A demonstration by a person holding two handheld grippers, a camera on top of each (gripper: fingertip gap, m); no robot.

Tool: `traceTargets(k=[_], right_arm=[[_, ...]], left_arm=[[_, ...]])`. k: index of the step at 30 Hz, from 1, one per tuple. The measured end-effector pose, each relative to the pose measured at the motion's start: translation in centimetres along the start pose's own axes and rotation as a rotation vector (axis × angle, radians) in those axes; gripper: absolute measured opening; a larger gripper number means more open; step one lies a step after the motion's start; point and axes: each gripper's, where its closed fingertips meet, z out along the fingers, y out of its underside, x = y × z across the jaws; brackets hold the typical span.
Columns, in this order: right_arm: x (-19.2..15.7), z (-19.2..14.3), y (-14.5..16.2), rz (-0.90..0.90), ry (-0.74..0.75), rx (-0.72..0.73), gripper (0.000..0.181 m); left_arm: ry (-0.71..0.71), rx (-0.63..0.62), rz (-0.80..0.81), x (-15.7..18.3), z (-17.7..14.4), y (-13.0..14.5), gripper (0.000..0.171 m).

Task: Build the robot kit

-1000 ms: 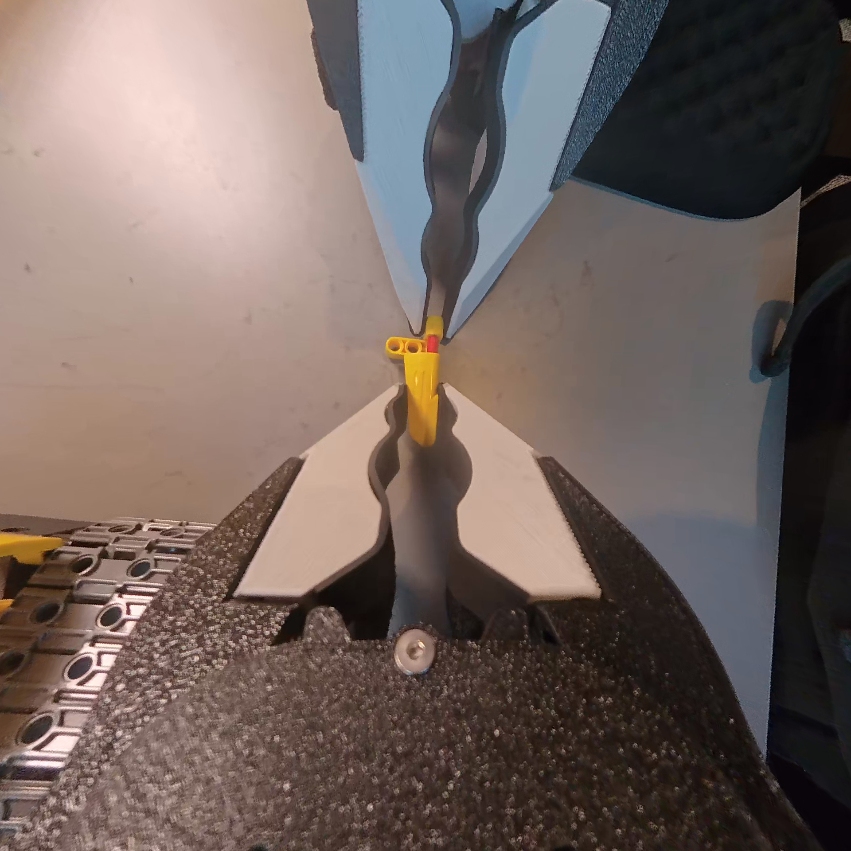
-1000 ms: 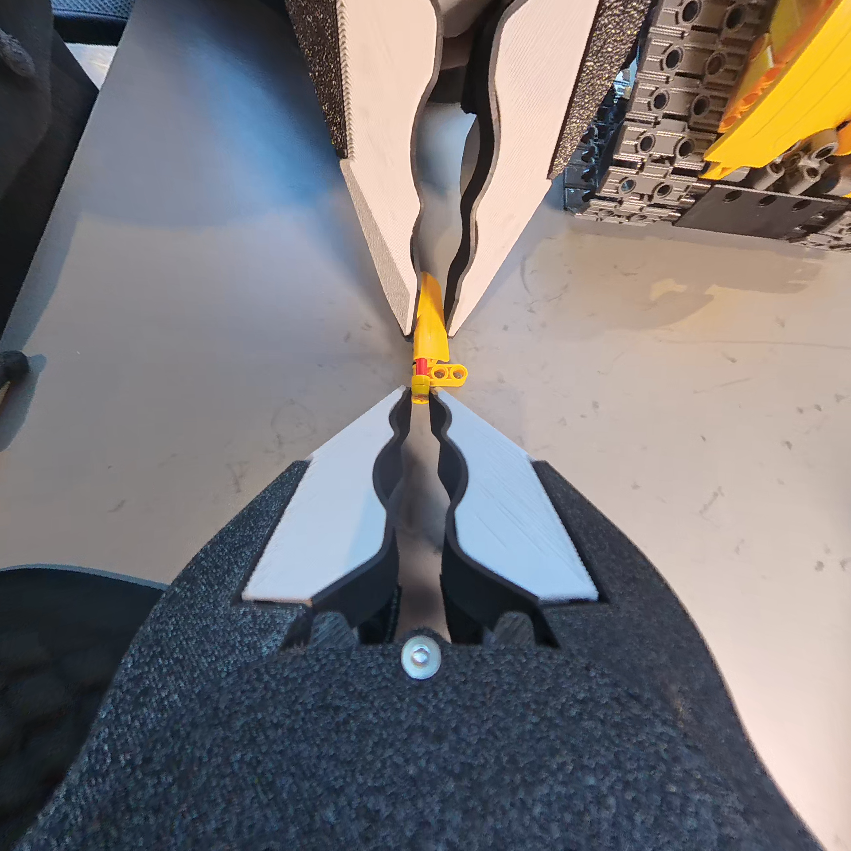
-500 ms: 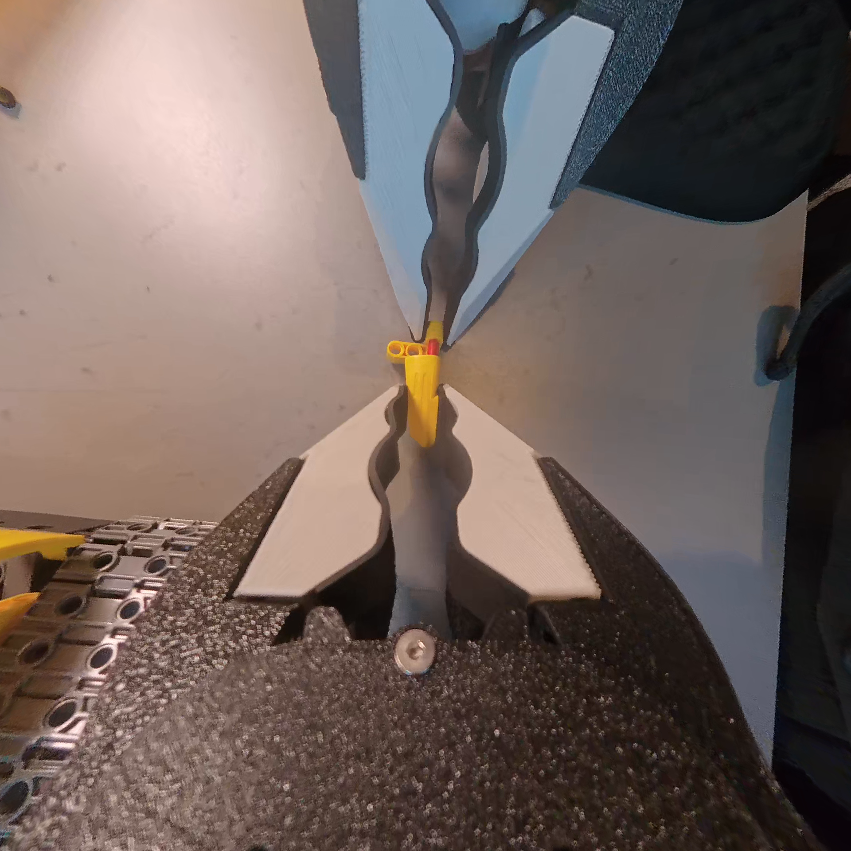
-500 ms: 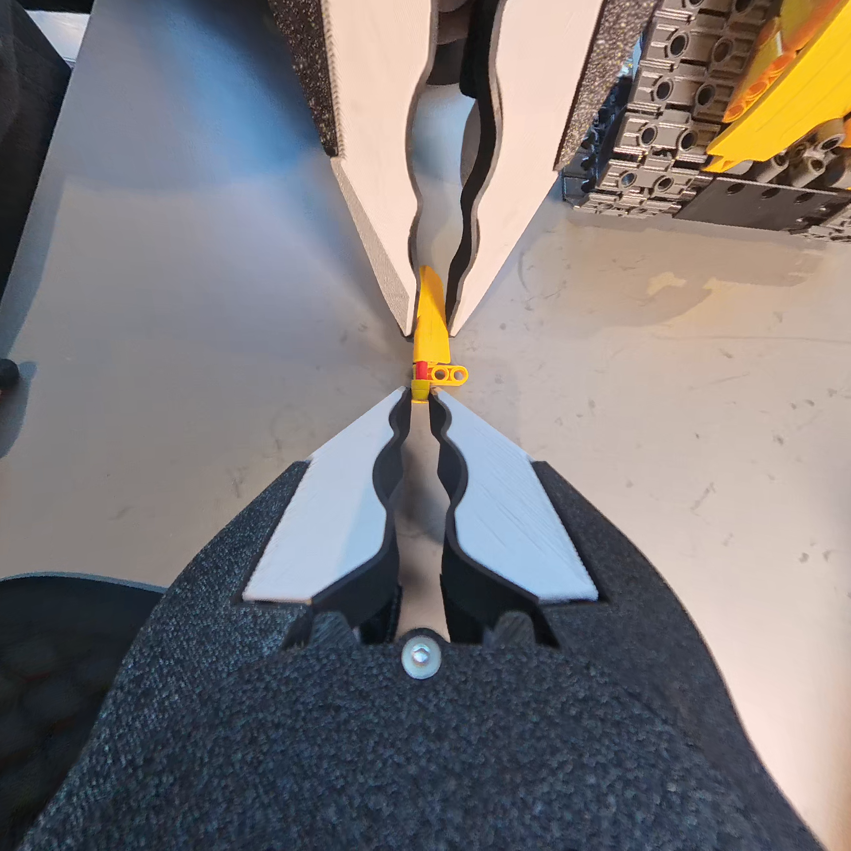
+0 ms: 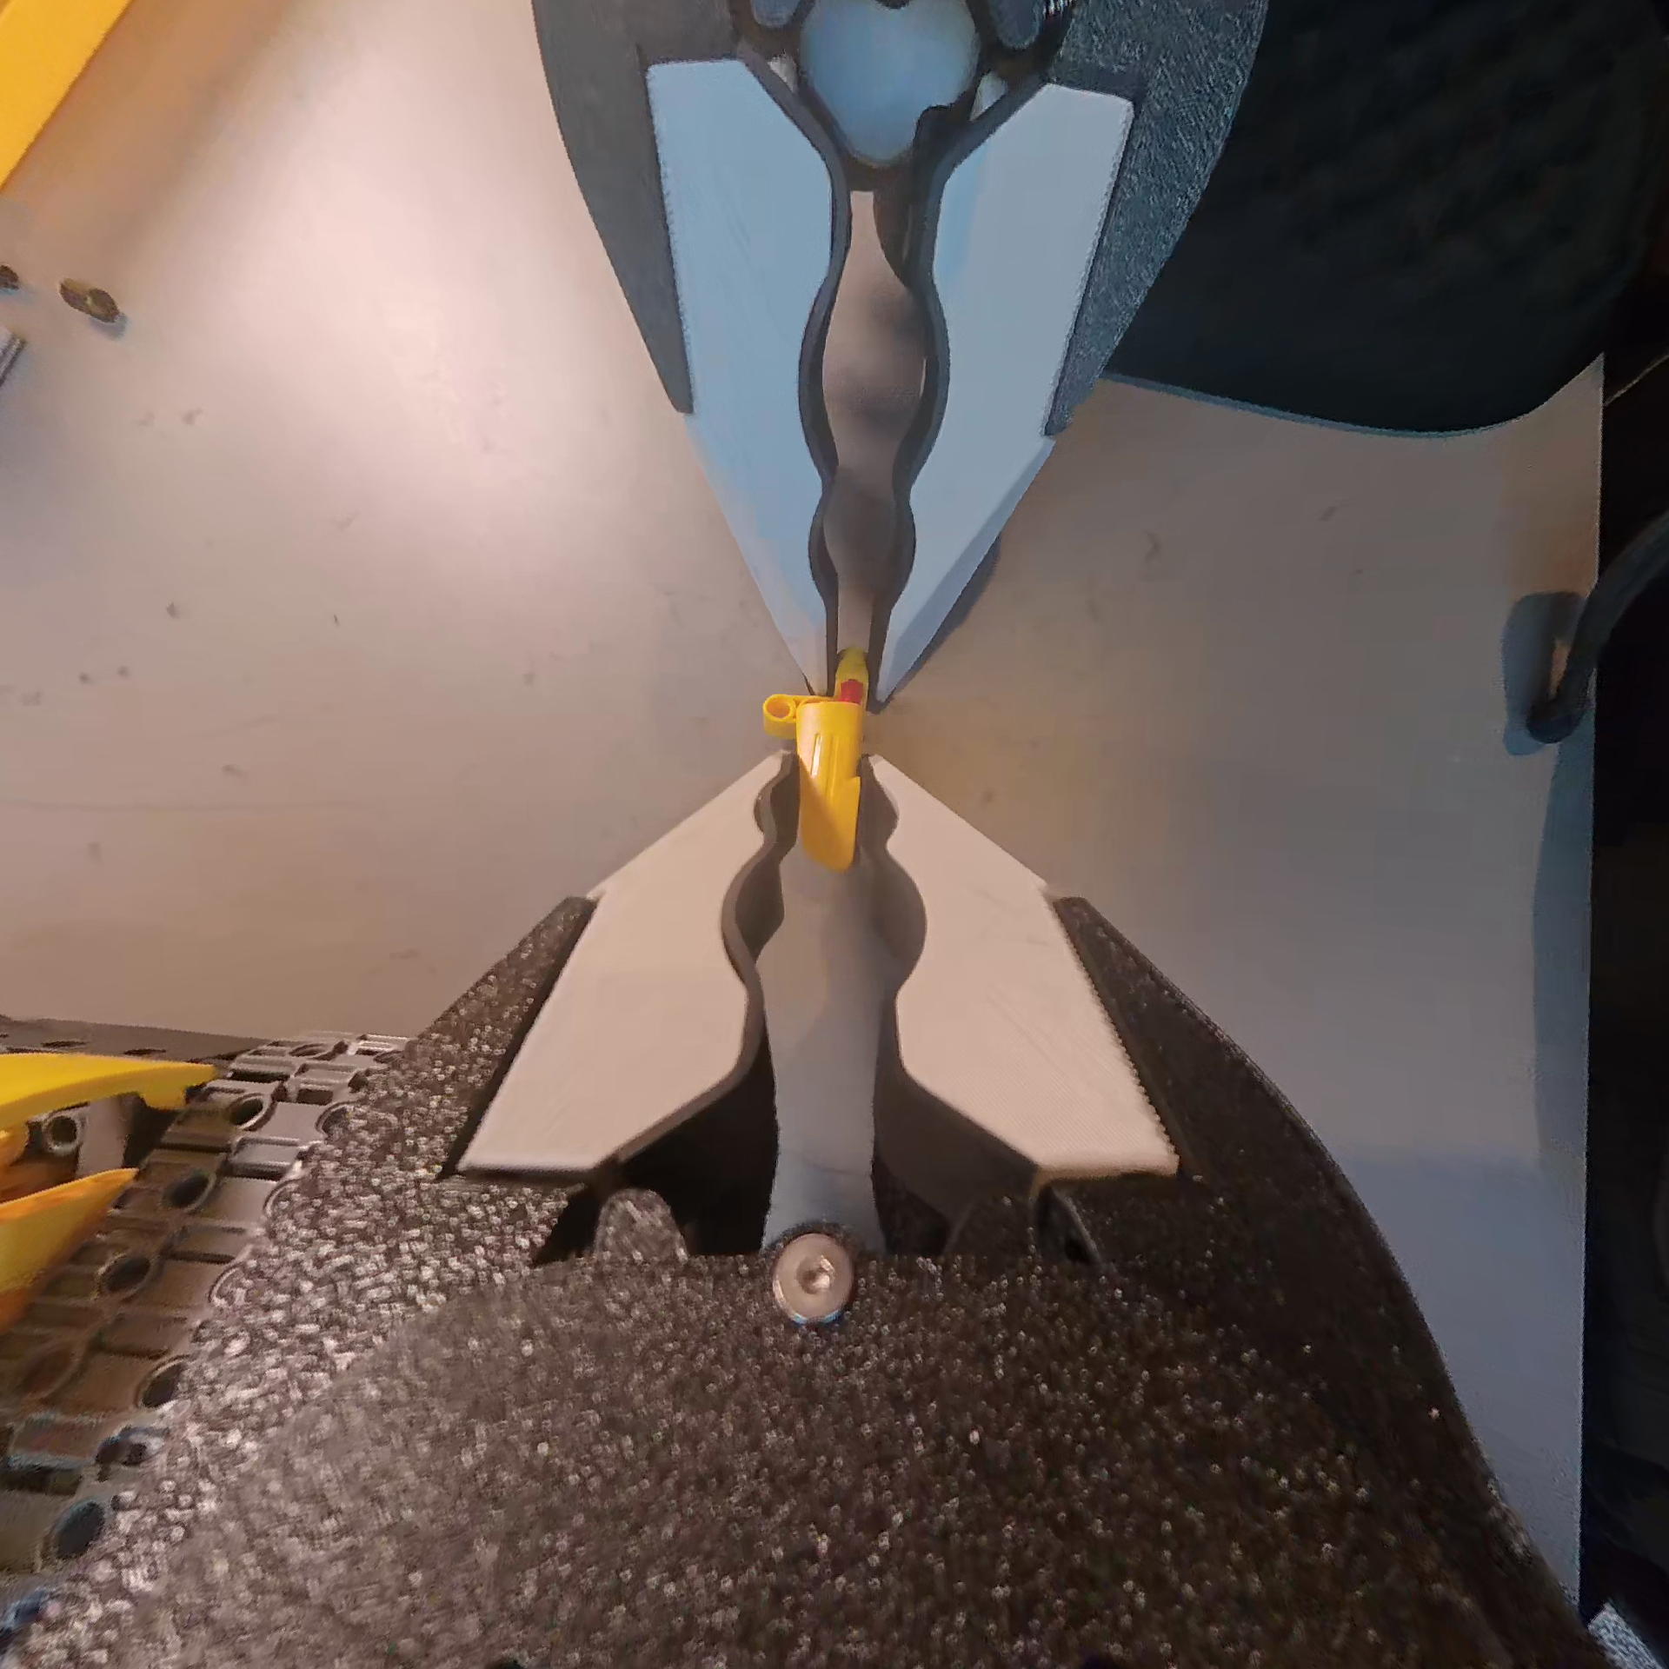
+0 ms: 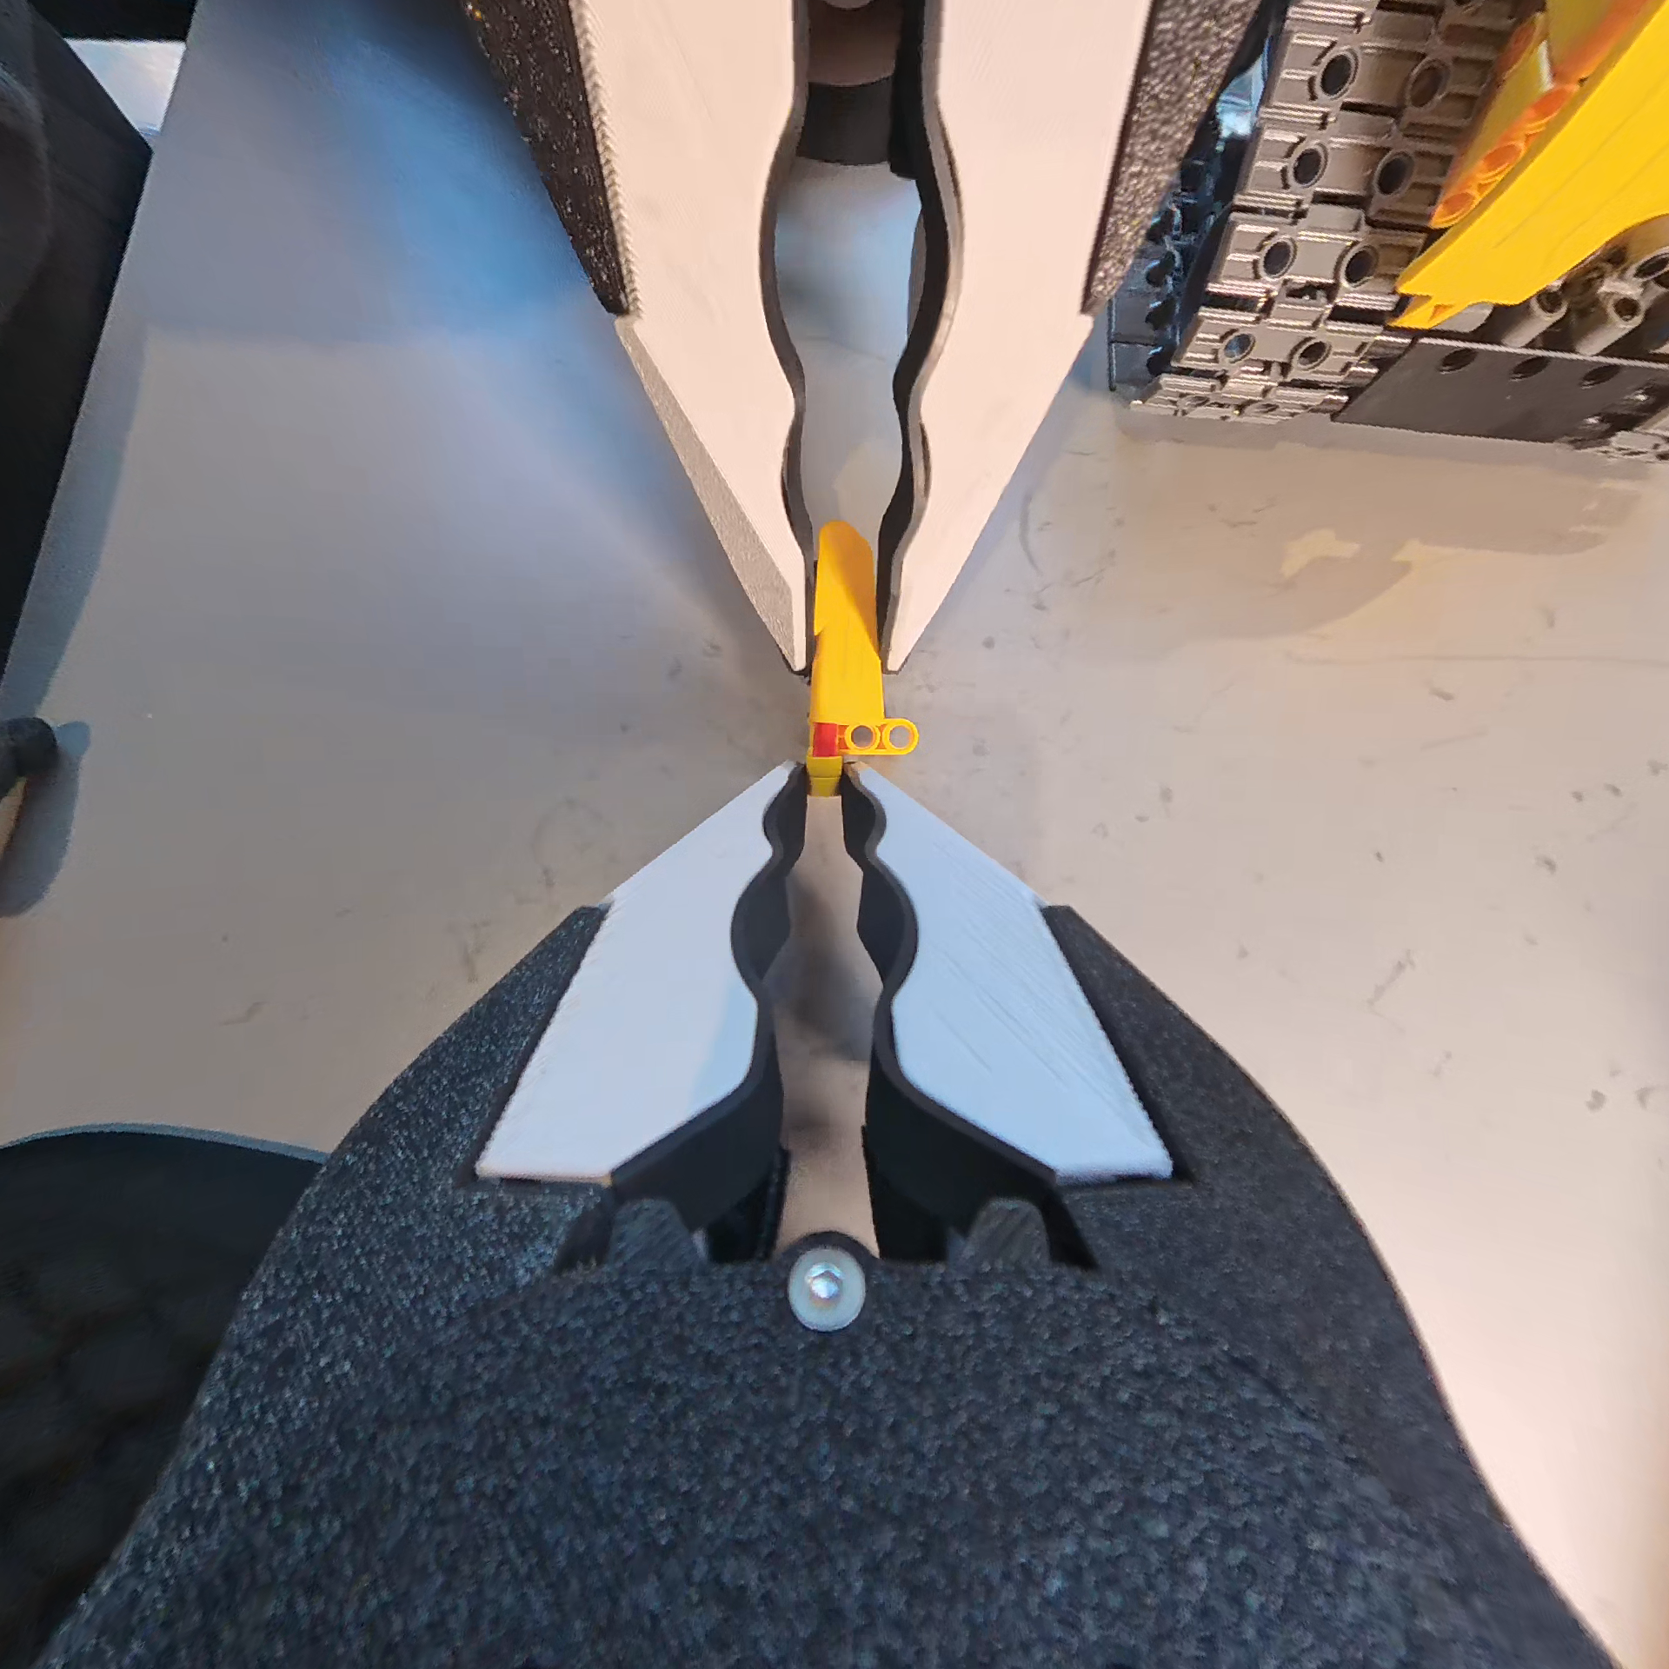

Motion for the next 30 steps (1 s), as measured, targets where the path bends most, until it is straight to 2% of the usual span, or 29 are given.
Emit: traceTargets(k=[15, 22, 24, 26, 30], right_arm=[[-0.3, 0.3, -0.4, 0.041, -0.006, -0.144, 0.005], [-0.3, 0.4, -0.2, 0.052, 0.022, -0.133, 0.007], [-0.5, 0.4, -0.2, 0.047, 0.035, -0.117, 0.007], [-0.6, 0.2, -0.2, -0.002, 0.068, -0.11, 0.008], [-0.6, -0.3, -0.4, -0.146, 0.192, -0.058, 0.007]], left_arm=[[-0.021, 0.014, 0.002, 0.2, 0.5, 0.1, 0.011], [0.014, 0.033, -0.009, 0.1, 0.6, 0.2, 0.012], [0.021, 0.031, 0.042, 0.3, 0.5, 0.3, 0.012], [0.01, 0.007, 0.098, 0.2, 0.2, 0.9, 0.029], [0.089, 0.062, 0.038, 0.3, -1.1, 1.0, 0.035]])
